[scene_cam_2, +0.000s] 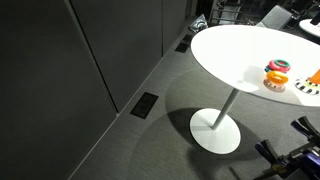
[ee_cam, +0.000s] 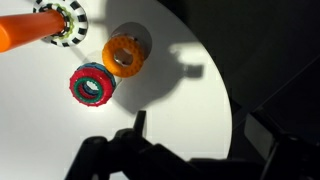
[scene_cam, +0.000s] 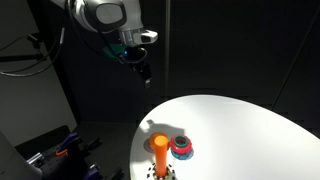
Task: Put the orange ring on the stake
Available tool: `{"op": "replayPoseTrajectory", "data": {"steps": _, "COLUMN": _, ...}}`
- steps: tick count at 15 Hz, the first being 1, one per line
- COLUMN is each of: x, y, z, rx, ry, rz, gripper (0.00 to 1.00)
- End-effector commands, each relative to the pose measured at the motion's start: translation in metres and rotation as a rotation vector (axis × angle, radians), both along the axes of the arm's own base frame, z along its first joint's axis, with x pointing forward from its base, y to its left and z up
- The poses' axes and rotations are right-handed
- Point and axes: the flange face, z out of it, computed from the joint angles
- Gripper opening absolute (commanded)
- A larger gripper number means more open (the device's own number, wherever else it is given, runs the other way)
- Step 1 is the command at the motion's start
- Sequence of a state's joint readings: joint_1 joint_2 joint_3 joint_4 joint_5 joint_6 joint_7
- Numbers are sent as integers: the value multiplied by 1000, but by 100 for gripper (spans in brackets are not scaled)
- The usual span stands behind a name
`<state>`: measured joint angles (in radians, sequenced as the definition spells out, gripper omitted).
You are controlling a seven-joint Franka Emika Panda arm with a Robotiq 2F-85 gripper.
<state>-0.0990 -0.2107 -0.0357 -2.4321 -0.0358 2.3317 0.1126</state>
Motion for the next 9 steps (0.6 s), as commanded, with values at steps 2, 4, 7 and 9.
{"op": "replayPoseTrajectory", "data": {"steps": 2, "x": 2, "y": -5, "z": -6, "rx": -5, "ry": 11, "rz": -17, "gripper": 100}}
{"op": "replayPoseTrajectory", "data": {"steps": 4, "x": 2, "y": -8, "z": -12, "rx": 9, "ry": 0, "rz": -15, "gripper": 100}}
{"op": "replayPoseTrajectory", "data": {"steps": 7, "x": 6, "y": -11, "z": -22, "rx": 24, "ry": -35, "rz": -12, "gripper": 100}}
{"op": "replayPoseTrajectory", "data": {"steps": 9, "x": 9, "y": -12, "z": -29, "rx": 38, "ry": -50, "rz": -19, "gripper": 100}}
